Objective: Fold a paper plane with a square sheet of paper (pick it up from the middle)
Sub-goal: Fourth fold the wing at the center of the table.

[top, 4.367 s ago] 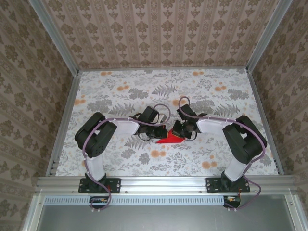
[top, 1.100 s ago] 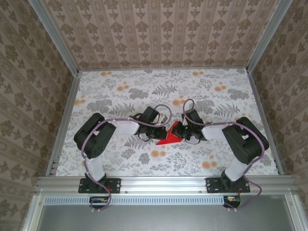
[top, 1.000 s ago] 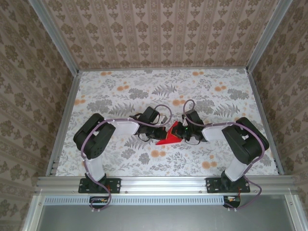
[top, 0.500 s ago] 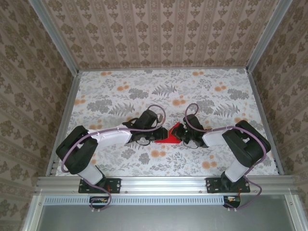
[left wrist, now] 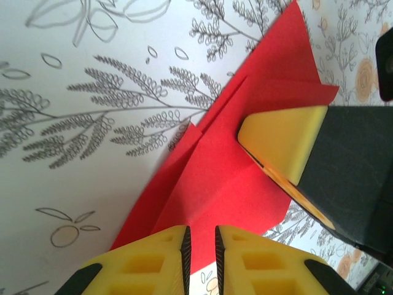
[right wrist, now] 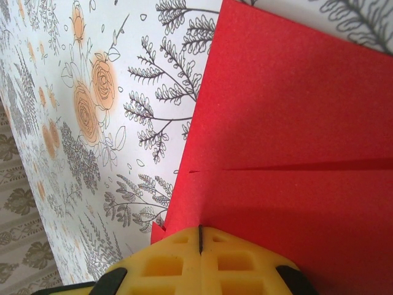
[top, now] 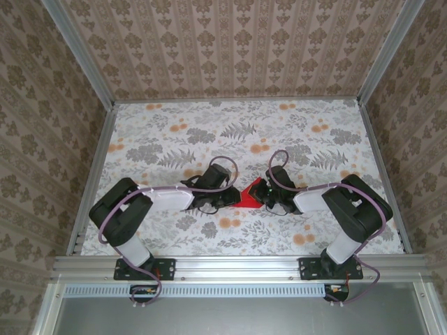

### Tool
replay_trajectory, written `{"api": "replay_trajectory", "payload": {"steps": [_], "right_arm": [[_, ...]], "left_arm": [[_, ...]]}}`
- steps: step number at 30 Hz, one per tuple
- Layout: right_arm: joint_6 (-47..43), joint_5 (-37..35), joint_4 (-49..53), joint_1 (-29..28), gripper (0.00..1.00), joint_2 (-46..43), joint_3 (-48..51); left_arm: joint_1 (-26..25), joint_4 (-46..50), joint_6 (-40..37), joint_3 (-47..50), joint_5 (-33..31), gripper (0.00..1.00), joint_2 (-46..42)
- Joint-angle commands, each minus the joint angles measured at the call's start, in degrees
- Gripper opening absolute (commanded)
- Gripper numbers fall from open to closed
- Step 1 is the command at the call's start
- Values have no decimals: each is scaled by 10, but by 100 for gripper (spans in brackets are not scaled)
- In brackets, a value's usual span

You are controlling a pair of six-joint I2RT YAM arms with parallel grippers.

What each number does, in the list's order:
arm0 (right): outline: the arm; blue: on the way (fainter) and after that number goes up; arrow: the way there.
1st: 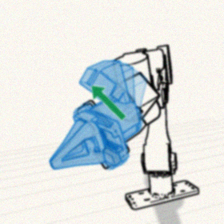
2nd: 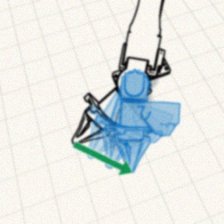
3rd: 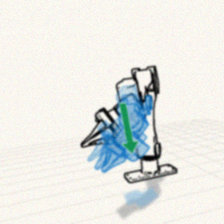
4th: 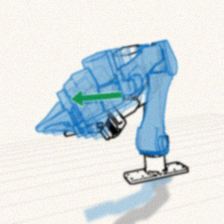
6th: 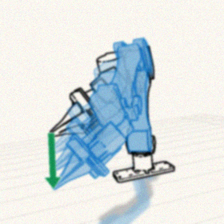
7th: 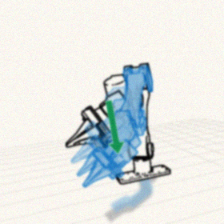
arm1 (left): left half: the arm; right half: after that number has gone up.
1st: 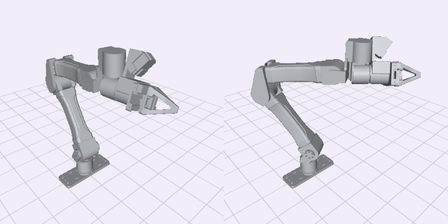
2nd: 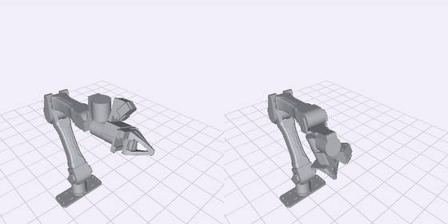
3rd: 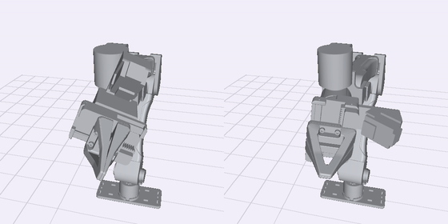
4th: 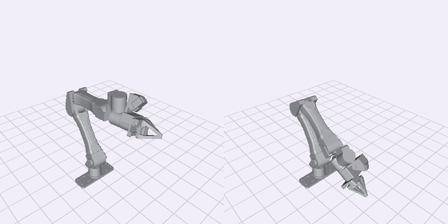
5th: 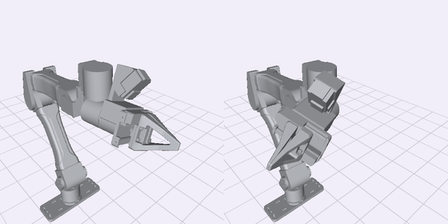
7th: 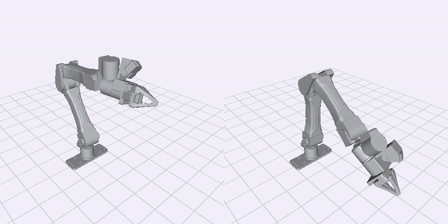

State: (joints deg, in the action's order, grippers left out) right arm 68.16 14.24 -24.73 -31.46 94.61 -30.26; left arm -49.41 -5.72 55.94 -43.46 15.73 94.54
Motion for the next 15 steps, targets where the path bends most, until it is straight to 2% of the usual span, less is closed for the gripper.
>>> {"api": "replay_trajectory", "payload": {"steps": [1, 15], "right_arm": [[1, -35, 78, -4, 3, 31, 21], [-2, -43, 93, -3, 2, 31, 23]], "left_arm": [[5, -4, 11, 12, -22, 19, 9], [8, -7, 27, 48, -38, 17, 14]]}}
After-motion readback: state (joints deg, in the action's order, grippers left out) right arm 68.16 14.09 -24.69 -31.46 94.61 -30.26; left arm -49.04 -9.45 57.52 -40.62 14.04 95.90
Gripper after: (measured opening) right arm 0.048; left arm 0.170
